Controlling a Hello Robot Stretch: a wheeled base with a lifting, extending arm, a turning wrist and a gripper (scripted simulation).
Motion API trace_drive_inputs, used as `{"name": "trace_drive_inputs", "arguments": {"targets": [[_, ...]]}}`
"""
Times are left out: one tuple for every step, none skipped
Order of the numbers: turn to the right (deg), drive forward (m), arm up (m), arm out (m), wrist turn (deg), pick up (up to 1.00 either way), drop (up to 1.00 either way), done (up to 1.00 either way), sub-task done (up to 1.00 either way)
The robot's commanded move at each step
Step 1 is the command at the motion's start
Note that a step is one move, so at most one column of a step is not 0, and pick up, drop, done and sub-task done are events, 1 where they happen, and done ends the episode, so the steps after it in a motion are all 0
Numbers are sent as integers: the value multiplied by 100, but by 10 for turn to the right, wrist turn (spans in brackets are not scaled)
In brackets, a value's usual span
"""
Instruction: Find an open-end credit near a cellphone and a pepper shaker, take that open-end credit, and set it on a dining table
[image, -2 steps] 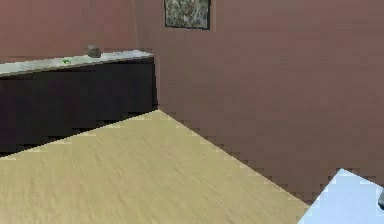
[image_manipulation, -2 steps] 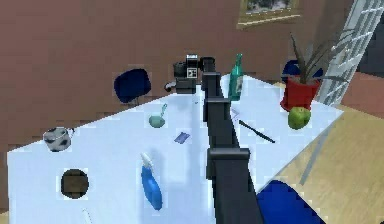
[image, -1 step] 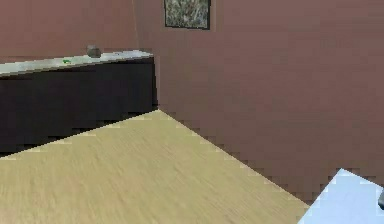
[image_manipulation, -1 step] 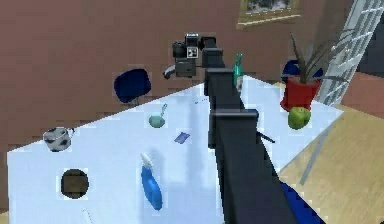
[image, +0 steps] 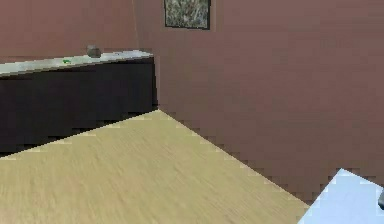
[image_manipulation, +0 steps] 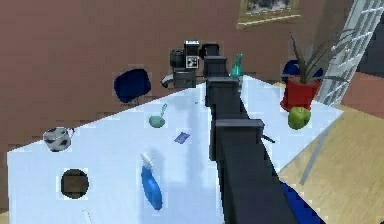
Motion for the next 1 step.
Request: {"name": "trace_drive_inputs", "arguments": {"targets": [[0, 0, 0, 0, 0, 0, 0, 100, 0]]}}
